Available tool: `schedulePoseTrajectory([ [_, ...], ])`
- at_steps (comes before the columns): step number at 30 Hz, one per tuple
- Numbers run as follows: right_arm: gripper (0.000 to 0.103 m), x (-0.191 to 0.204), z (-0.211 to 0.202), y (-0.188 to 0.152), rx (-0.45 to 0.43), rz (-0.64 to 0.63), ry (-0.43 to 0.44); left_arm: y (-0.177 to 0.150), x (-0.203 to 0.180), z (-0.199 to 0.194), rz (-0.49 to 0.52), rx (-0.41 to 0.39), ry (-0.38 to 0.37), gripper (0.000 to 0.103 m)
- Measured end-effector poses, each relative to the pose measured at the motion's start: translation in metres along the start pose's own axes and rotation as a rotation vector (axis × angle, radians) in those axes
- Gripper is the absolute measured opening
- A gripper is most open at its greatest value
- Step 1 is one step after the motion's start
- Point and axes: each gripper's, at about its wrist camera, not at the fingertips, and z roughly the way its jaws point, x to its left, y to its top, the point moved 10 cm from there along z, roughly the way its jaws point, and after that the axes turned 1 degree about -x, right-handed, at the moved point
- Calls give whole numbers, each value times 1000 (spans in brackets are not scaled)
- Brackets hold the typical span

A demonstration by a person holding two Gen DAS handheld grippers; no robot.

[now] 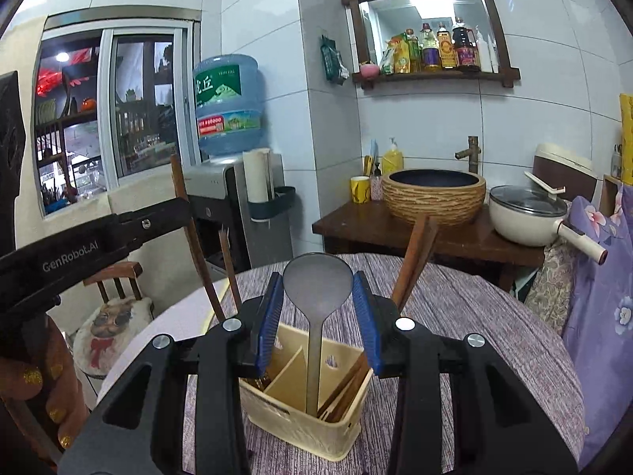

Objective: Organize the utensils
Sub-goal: 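Lower the chopstick and plastic spoon into the holder and open both grippers, then move both tools back to the two black chopsticks on the table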

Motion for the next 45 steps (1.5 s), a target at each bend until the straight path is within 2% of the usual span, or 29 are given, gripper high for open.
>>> schedulePoseTrajectory([
  [6,37,0,10,-32,32,-23,-20,-30,6,13,0,54,16,7],
  [9,37,-2,13,-42,46,-27,-30,-32,5,12,24,40,33,7],
  [14,38,-5,11,-47,36,-18,-32,-31,0,9,33,50,9,8],
  [16,48,-5,6,-47,25,-15,-35,-31,-2,3,48,41,6,14],
  [17,49,-6,1,-47,14,-16,-36,-32,-2,-1,54,33,10,25],
  [18,49,-6,-2,-47,9,-19,-38,-32,-1,-6,57,24,15,41],
  [20,49,-7,-12,-49,1,-32,-47,-36,5,-17,45,14,23,55],
  [23,52,-6,-26,-59,15,-35,-42,-50,15,-29,-2,42,20,62],
  [25,58,-7,-33,-69,38,-28,-54,-63,23,-35,-38,72,24,68],
  [28,60,-14,-42,-91,91,-3,-80,-88,32,-42,-57,113,46,76],
  [31,60,-23,-43,-123,191,45,-104,-121,41,-45,-44,183,80,82],
  [35,60,-27,-36,-174,340,70,-130,-169,51,-42,-91,291,96,83],
  [38,58,-25,-28,-204,431,99,-119,-198,55,-37,-76,360,121,83],
  [45,46,-21,-12,-228,516,114,-134,-222,54,-38,-42,419,127,82],
])
